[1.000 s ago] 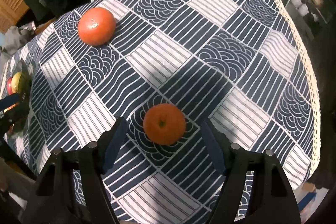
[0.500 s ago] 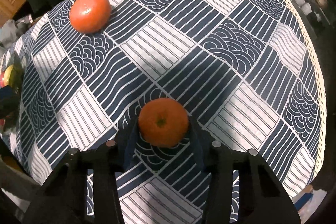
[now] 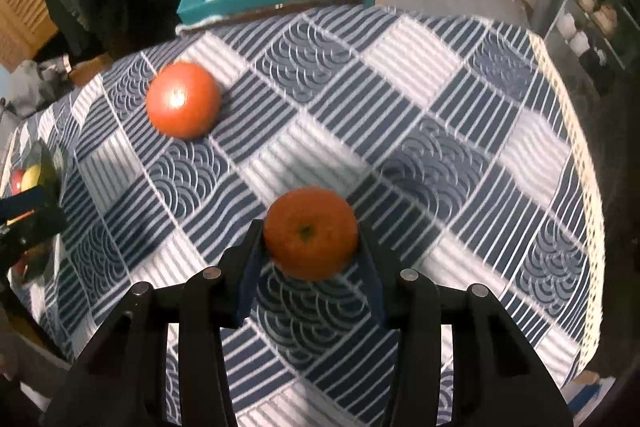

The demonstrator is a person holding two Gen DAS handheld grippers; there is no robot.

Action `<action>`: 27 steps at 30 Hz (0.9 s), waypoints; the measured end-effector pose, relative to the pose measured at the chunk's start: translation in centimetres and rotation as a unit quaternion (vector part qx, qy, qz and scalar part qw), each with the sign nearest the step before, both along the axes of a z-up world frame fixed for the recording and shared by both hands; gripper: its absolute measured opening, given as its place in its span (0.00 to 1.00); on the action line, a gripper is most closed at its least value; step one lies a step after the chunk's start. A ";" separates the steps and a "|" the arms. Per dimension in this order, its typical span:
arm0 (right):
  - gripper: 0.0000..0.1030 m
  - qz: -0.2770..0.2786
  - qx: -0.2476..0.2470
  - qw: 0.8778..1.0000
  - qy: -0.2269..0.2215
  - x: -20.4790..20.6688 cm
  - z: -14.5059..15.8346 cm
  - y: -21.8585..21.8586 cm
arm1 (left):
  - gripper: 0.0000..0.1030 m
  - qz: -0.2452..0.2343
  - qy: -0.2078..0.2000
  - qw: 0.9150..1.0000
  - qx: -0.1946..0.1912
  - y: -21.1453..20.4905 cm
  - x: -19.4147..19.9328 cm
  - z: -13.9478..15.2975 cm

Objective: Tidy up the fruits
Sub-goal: 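Close the left tool on the larger orange while the right tool holds its orange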

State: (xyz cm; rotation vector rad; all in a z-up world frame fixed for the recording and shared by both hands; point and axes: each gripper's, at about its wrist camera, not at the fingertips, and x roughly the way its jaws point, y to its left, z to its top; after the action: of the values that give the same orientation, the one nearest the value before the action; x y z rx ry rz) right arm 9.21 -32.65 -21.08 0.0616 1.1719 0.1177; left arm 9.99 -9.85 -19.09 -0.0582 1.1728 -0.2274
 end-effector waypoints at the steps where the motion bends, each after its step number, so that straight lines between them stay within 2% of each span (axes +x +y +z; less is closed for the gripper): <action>1: 0.43 0.000 -0.002 1.000 -0.004 0.3 0.2 0.1 | 0.78 -0.004 -0.002 1.000 0.001 -0.4 0.4 0.1; 11: 0.43 0.002 -0.006 1.000 -0.026 4.4 1.3 -0.1 | 0.79 -0.014 -0.010 1.000 0.003 -2.7 3.2 -0.2; 15: 0.43 -0.002 -0.001 1.000 -0.029 5.6 1.4 -0.4 | 0.84 -0.015 -0.012 1.000 0.004 -3.7 5.0 -0.7; 22: 0.43 -0.011 -0.001 0.999 -0.036 6.8 1.5 -0.8 | 0.84 -0.023 0.001 1.000 -0.006 -5.4 7.3 -2.2; 27: 0.43 -0.021 -0.003 0.999 -0.035 7.0 1.1 -1.4 | 0.84 -0.026 0.006 1.000 0.002 -6.6 8.8 -3.5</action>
State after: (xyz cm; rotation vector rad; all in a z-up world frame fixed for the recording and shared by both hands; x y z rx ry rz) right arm 16.23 -34.09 -19.94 0.0762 1.1012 0.0793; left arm 18.78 -16.47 -22.57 -0.0258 1.1884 -0.2717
